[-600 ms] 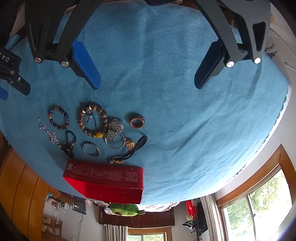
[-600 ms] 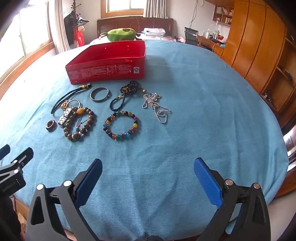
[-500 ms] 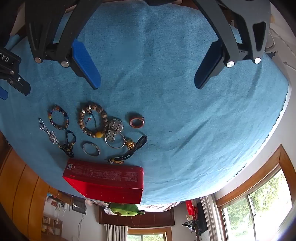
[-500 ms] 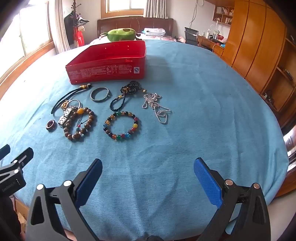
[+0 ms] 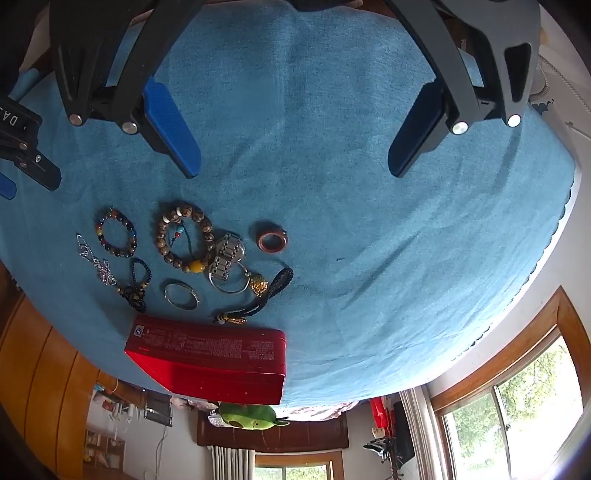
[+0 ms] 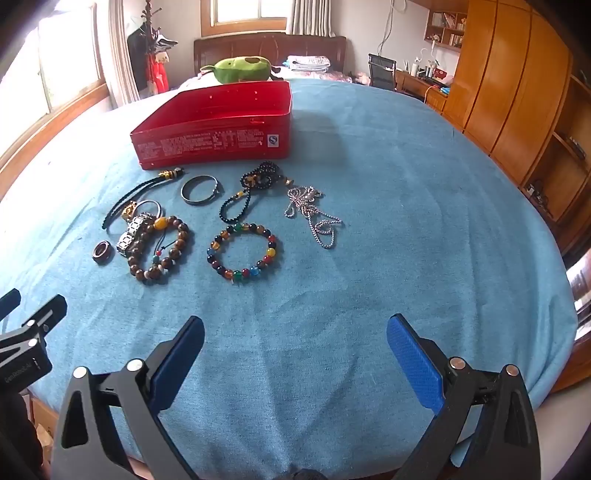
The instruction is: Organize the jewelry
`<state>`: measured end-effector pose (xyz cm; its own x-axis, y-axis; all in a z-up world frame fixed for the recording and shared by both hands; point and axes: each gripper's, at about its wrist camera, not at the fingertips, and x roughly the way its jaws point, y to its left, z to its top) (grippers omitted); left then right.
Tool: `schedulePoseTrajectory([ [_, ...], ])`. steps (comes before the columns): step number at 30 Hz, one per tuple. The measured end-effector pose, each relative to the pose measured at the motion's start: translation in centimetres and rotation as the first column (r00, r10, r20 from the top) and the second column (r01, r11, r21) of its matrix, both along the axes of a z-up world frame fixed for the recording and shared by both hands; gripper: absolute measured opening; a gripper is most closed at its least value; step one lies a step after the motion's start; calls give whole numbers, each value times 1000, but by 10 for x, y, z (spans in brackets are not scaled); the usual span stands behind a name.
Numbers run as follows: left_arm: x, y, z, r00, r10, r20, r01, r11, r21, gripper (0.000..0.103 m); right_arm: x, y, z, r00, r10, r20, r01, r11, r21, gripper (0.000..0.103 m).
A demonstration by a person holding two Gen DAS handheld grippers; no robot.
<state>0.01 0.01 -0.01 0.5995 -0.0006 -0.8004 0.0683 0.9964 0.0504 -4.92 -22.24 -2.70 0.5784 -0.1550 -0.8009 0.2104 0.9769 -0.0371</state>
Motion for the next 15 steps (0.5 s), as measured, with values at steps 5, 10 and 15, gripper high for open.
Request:
schedulePoseTrajectory([
  [5,0,0,0,1000,0,1,0,1000,1,100,-1,1,0,1000,2,-1,-2,1000,3,99],
  [10,0,0,0,1000,0,1,0,1000,1,100,-1,1,1,1000,0,-2,0,1000,6,99],
  [15,0,0,0,1000,0,1,0,1000,2,100,1,-1,-1,1000,1,-4,-1,1000,8,99],
])
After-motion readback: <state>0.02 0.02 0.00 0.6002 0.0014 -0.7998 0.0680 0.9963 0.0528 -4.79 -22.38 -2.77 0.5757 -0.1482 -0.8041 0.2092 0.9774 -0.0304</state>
